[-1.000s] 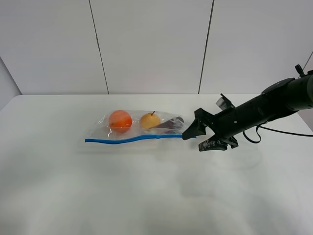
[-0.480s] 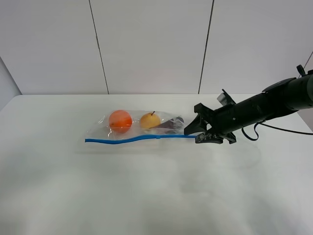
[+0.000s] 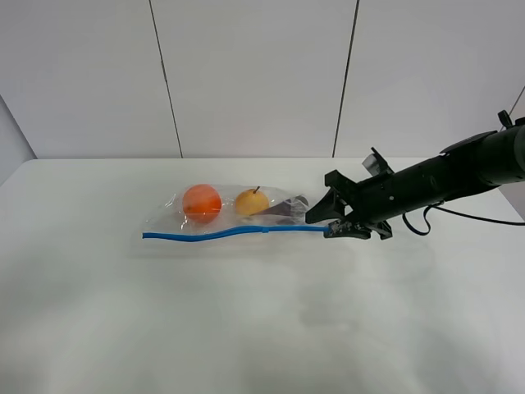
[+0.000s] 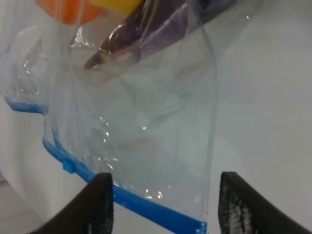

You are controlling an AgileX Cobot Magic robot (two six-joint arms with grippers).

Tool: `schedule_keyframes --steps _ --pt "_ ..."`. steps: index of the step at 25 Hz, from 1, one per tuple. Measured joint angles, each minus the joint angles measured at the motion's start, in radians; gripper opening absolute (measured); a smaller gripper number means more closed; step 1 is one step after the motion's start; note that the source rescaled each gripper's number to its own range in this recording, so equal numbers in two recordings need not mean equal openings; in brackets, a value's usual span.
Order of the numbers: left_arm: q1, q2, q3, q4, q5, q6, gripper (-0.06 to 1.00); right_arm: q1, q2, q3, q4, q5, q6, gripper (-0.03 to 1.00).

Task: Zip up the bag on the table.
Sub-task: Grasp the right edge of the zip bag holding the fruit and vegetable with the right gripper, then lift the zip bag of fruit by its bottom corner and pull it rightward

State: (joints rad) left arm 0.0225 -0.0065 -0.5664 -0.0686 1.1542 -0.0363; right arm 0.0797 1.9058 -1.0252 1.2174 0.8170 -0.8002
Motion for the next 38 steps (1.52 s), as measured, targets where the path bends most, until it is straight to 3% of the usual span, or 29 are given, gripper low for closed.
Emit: schedule_keyframes --steps 10,23,30,34,38 --pt "0.000 0.000 0.000 -0.002 -0.001 0.000 1.00 0.000 0.000 0.000 0.012 0.013 -0.004 0.53" --pt "0.000 0.000 0.000 -0.001 -0.001 0.000 1.00 0.000 0.000 0.000 0.008 0.026 -0.005 0.25" --pt "0.000 0.000 0.000 -0.001 -0.001 0.000 1.00 0.000 0.000 0.000 0.008 0.026 -0.013 0.20" --pt "0.000 0.000 0.000 -0.001 -0.001 0.000 1.00 0.000 0.000 0.000 0.008 0.028 -0.023 0.01" --pt "0.000 0.000 0.000 -0.001 -0.001 0.000 1.00 0.000 0.000 0.000 0.008 0.034 -0.041 0.00"
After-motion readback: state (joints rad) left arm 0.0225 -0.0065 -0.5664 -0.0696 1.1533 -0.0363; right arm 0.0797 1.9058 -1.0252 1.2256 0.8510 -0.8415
